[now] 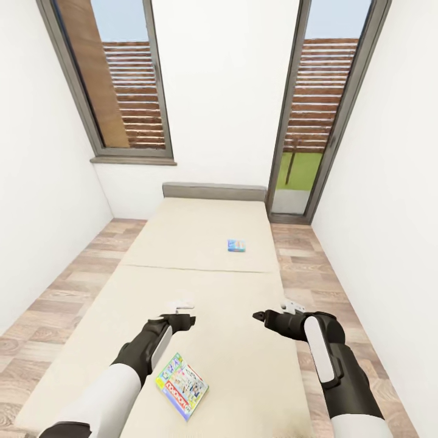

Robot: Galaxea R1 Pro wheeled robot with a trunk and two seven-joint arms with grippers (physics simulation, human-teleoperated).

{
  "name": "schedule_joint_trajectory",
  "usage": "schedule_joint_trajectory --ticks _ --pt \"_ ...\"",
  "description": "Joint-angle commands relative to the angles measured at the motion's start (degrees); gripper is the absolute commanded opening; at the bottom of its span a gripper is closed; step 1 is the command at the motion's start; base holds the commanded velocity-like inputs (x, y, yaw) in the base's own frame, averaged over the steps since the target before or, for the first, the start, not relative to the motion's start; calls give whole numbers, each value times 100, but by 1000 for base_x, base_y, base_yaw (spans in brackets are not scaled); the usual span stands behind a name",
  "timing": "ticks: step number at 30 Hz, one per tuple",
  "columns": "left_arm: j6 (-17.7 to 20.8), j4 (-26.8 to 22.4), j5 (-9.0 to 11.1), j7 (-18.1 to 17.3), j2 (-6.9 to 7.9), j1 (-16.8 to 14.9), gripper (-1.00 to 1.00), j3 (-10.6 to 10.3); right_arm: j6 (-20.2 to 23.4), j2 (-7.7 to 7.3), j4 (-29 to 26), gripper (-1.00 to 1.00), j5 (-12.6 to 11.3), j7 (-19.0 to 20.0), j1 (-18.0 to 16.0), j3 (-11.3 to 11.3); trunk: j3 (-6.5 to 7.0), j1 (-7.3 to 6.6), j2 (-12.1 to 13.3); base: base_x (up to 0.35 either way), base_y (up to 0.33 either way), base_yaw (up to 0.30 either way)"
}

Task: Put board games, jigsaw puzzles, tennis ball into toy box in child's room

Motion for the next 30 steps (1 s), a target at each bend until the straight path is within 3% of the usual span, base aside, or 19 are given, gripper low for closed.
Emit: schedule_joint_trajectory --ticks 1,6,11,13,16,30 --pt "32 -10 -1 11 -4 -3 100 -2 28 0 -60 100 -8 32 4 -20 -21 3 -12 0 0 0" --pt "30 -5 -2 11 -9 -3 100 -3 28 -158 -630 100 -20 644 34 -160 -68 3 -12 0 0 0" --pt "29 -6 4 11 -11 -5 100 -2 28 -543 -870 100 -108 2281 33 -325 -115 3 -12 0 0 0" --pt "29 -6 4 11 -12 -4 100 -2 28 -673 -886 100 -117 2719 33 -347 -133 3 -12 0 0 0" --pt "29 -6 4 11 -10 -5 100 -2 28 -788 -890 100 -126 3068 33 -361 -162 3 -12 0 0 0" --pt "29 -6 5 11 -13 -5 100 -2 28 -882 -885 100 -135 3358 33 -383 -293 3 -12 0 0 0"
